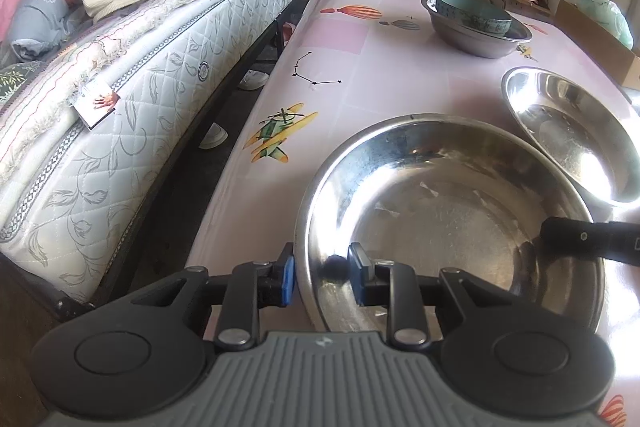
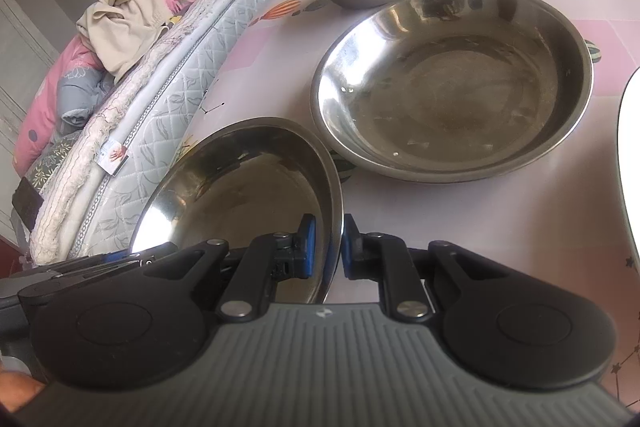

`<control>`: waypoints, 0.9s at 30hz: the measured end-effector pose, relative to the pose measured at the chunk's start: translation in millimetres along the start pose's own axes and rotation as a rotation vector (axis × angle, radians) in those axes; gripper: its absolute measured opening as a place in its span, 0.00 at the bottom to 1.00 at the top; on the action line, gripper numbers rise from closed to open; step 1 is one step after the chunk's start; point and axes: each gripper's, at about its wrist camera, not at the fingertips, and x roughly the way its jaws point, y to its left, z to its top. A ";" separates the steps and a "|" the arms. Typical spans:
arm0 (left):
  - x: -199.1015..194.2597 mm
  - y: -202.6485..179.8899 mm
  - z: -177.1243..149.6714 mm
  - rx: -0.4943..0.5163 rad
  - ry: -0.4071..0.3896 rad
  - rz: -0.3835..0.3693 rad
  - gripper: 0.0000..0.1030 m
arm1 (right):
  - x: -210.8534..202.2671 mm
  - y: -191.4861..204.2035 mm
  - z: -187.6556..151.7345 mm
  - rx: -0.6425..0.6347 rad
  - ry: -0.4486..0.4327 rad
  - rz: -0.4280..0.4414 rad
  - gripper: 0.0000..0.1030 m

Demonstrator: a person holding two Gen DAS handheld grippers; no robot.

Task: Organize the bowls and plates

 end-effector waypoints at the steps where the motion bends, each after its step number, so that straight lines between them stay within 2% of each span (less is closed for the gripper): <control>1: -0.2 0.1 0.1 0.001 -0.001 0.001 0.26 | 0.1 0.9 -0.5 -0.006 -0.002 -0.004 0.13; 27: -14.0 0.2 -9.0 -0.006 -0.016 -0.002 0.26 | -5.2 7.7 -4.6 -0.039 -0.013 -0.020 0.13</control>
